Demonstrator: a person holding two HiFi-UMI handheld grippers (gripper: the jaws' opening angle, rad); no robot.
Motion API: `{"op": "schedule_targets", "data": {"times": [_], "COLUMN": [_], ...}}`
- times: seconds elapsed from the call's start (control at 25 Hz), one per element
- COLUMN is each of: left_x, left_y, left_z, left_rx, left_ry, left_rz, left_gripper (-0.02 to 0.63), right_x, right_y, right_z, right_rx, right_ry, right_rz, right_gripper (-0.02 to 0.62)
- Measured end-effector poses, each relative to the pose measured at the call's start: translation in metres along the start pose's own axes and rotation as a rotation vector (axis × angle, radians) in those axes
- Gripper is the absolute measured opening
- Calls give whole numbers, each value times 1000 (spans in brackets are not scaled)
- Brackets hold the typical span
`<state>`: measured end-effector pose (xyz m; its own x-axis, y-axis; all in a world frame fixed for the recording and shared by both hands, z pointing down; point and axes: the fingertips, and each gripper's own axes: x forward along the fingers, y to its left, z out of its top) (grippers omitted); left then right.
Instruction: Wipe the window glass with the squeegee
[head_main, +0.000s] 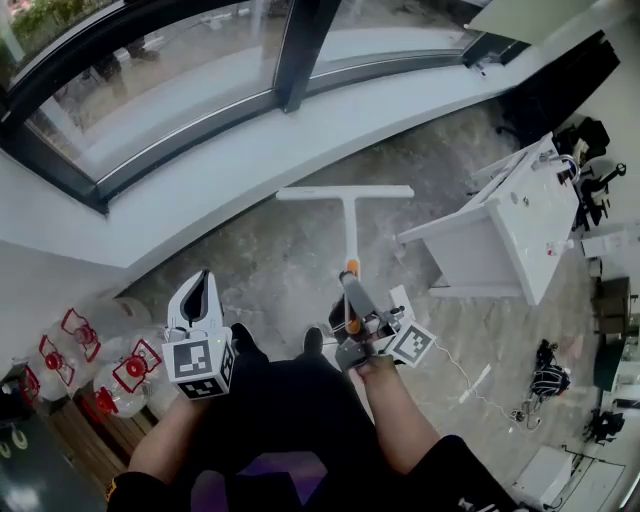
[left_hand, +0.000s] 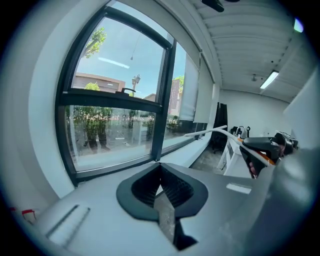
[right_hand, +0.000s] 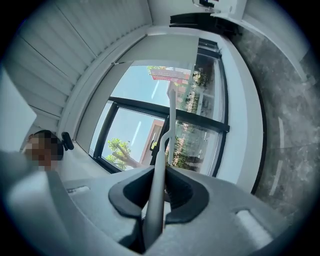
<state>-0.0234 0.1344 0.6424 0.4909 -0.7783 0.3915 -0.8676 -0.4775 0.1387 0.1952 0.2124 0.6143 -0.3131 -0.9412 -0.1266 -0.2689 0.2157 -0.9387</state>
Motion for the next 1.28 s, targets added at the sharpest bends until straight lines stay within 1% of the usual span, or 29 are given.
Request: {"op": "schedule_targets", "data": {"times": [0.28, 0.52, 0.72, 0.88, 1.0, 1.08, 1.2, 1.28], "left_x": [13, 25, 30, 33, 32, 31, 29, 27], "left_y": [-87, -176, -235, -267, -286, -296, -308, -312], "left_z": [-13, -19, -30, -35, -39, -43, -48, -51], "left_rx": [62, 82, 88, 101, 110, 116, 127, 135], "left_ry": [15, 8, 2, -7, -9, -2, 9, 14], "left_rz": [-77, -158, -220, -268, -299, -319, -339, -346], "left_gripper": [17, 18, 17, 17, 18, 17, 17, 17], "right_x": [-61, -125, -174, -203, -217, -225, -236, -240], "right_y": [-15, -25, -31, -36, -35, -37, -43, -46], "right_z": [34, 76, 94, 98, 95, 93, 90, 90], "right_rx": [8, -9, -17, -26, -5, -8, -53, -54], "right_ry": [-52, -103, -141, -178, -198, -198, -182, -186], "right_rz": [-8, -33, -50, -73, -76, -95, -152, -160], "right_gripper": [44, 44, 46, 46, 44, 43, 41, 41]}}
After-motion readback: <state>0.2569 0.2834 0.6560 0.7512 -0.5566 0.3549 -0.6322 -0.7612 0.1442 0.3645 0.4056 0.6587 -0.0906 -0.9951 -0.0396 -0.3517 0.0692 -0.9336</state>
